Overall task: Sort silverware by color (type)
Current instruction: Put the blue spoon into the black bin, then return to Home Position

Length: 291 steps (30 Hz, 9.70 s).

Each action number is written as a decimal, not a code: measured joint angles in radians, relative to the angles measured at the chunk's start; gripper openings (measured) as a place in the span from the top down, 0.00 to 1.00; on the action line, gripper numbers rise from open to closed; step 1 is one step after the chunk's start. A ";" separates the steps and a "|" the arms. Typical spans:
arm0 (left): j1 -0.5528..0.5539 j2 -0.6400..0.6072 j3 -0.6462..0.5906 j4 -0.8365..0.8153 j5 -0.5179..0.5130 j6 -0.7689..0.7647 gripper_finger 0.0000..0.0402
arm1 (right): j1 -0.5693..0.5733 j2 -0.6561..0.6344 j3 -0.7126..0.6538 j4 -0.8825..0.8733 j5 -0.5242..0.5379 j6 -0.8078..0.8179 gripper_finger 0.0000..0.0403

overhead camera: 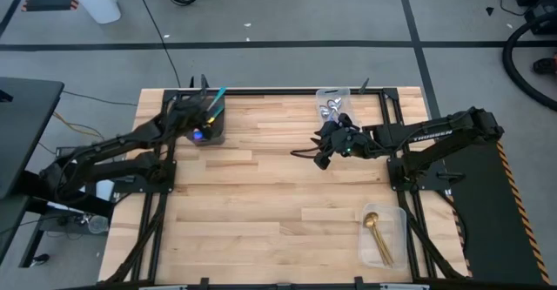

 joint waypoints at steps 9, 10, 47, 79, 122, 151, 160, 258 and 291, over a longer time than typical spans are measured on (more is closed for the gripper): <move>0.000 -0.073 -0.103 0.088 -0.017 0.013 0.96 | 0.000 0.000 0.000 0.000 0.003 0.000 0.72; 0.000 -0.073 -0.116 0.102 -0.017 0.012 0.96 | 0.000 0.000 0.000 0.000 0.003 0.000 0.72; 0.001 -0.070 -0.168 0.035 -0.036 -0.130 0.89 | 0.000 0.000 0.000 0.008 0.003 0.000 0.72; -0.143 -0.274 -0.124 0.118 0.240 -0.052 0.69 | 0.046 -0.010 -0.039 0.016 0.033 -0.083 0.79; -0.534 -0.602 -0.168 0.062 0.291 -0.083 0.93 | -0.322 -0.794 -0.756 0.710 -0.611 -0.144 0.97; -0.550 -0.609 -0.381 0.279 0.147 -0.027 0.96 | -0.266 -1.218 -0.834 0.462 -0.663 -0.009 0.98; -0.550 -0.607 -0.381 0.281 0.146 -0.034 0.96 | -0.152 -1.220 -0.887 0.507 -0.585 -0.125 0.98; -0.550 -0.606 -0.382 0.379 0.147 -0.211 0.96 | -0.141 -1.217 -0.887 0.516 -0.495 -0.116 0.96; -0.550 -0.606 -0.382 0.379 0.147 -0.211 0.96 | -0.141 -1.218 -0.887 0.516 -0.495 -0.116 0.96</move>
